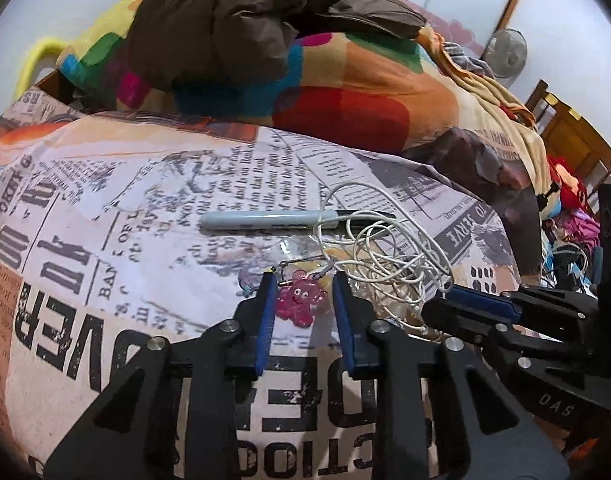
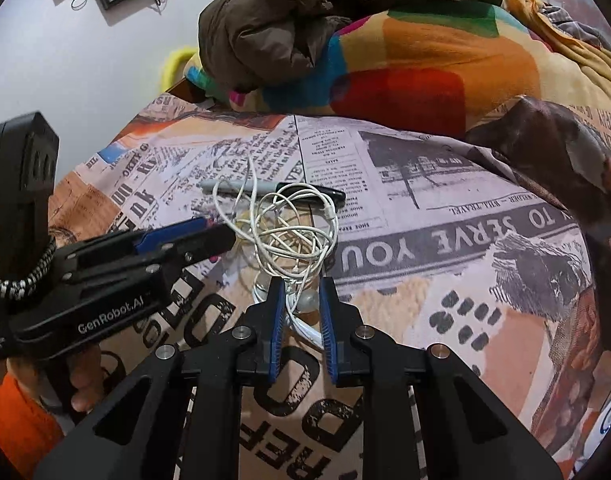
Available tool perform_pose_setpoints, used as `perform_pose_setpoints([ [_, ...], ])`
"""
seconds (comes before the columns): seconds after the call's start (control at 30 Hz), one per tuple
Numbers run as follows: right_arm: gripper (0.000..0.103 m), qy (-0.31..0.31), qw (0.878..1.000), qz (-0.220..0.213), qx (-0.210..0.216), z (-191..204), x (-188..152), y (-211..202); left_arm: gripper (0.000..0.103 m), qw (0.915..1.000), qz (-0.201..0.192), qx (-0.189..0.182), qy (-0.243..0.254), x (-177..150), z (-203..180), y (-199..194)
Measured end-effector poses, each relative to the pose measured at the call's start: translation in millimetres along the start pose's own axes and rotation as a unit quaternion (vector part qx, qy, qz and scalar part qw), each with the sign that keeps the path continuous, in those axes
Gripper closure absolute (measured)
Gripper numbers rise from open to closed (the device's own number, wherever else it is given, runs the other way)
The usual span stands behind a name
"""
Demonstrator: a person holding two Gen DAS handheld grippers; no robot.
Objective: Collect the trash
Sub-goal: 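Grasp the pink charm with left tool while right tool grasps the white earphone cable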
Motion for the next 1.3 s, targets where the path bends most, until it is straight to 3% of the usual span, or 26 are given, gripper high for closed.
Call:
perform_pose_setpoints([
  [0.27,0.088,0.004,1.000,0.000,-0.008,-1,-4,-1,0.079,0.9999,-0.003,-0.011,0.012,-4,-20,-22],
  [0.53,0.088,0.000,1.000,0.008,-0.019,-5,-16,-10,0.079,0.9978,-0.055,-0.037,-0.004,-10,-38,-95],
  [0.57,0.089,0.001,1.000,0.009,-0.019,-5,-18,-13,0.079,0.9975,-0.061,-0.034,-0.008,-11,-36,-102],
  [0.6,0.096,0.002,1.000,0.010,-0.019,-6,-20,-16,0.079,0.9972,-0.068,-0.029,-0.012,-13,-34,-112],
  [0.77,0.095,-0.007,0.999,0.018,-0.029,-6,-28,-25,0.080,0.9966,-0.080,0.005,-0.020,-24,-23,-142],
  [0.93,0.094,-0.010,0.999,0.031,-0.027,-5,-36,-28,0.080,0.9972,-0.058,0.041,-0.022,-45,-4,-145],
  [1.03,0.084,-0.023,0.999,0.026,-0.029,-3,-37,-33,0.080,0.9968,-0.042,0.065,-0.023,-59,9,-138],
  [1.1,0.052,-0.027,0.999,0.018,-0.016,1,-35,-37,0.080,0.9966,-0.034,0.070,-0.027,-68,16,-134],
  [1.17,0.032,-0.028,0.999,-0.005,-0.017,5,-31,-41,0.080,0.9966,-0.030,0.071,-0.030,-74,20,-131],
  [1.3,0.028,-0.032,0.999,-0.010,-0.027,15,-19,-28,0.080,0.9967,-0.025,0.072,-0.027,-82,21,-125],
])
Point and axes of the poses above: each gripper's, at about its wrist camera, not at the fingertips, and y roughly the way its jaws point, z to its left, x to its top, the point moved 6 cm from there along y, roughly the way its jaws point, and after that the axes turned 15 degrees about -x, right-handed, at the moved point
